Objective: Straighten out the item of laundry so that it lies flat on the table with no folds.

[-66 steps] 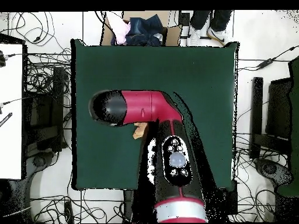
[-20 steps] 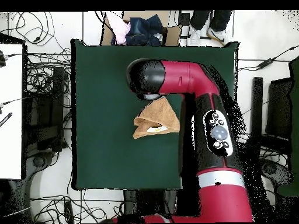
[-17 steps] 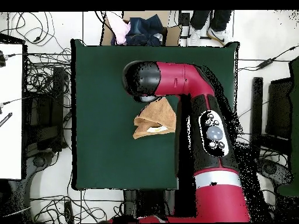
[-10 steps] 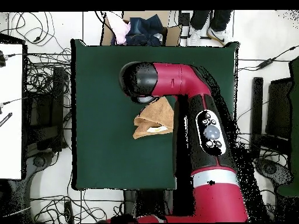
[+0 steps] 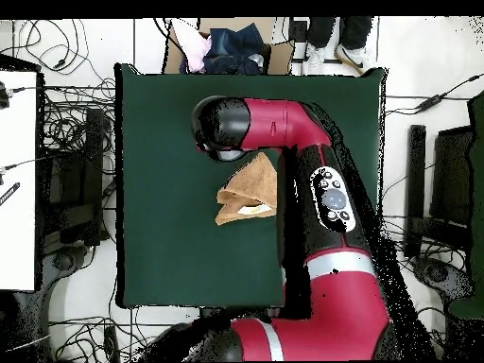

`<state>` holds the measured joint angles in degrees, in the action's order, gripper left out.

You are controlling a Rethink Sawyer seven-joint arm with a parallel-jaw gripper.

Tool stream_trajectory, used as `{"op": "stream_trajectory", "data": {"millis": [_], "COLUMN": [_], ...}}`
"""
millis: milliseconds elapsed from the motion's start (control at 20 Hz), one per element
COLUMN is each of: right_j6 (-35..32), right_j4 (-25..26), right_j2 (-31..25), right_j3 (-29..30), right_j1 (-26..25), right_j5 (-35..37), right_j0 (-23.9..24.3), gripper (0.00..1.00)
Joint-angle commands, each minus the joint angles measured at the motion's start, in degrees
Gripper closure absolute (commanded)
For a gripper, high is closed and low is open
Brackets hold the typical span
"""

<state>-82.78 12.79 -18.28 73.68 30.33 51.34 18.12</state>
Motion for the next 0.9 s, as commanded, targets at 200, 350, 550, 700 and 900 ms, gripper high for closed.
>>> {"op": "stream_trajectory", "data": {"millis": [200, 350, 550, 700, 900], "right_j6": [4.7, 5.6, 6.5, 5.9, 7.1], "right_j4": [-0.2, 0.0, 0.1, 0.5, 0.8], "right_j2": [-6.0, -6.2, -5.9, -5.4, -5.4], "right_j3": [-3.1, -2.4, 0.5, 2.3, 3.1], "right_j1": [-4.8, -4.0, -1.2, 2.0, 3.5], "right_j5": [3.2, 4.1, 5.3, 6.3, 7.7], "right_j0": [0.6, 1.4, 3.4, 3.8, 4.9], "gripper": [0.00, 0.00, 0.00, 0.00, 0.00]}}
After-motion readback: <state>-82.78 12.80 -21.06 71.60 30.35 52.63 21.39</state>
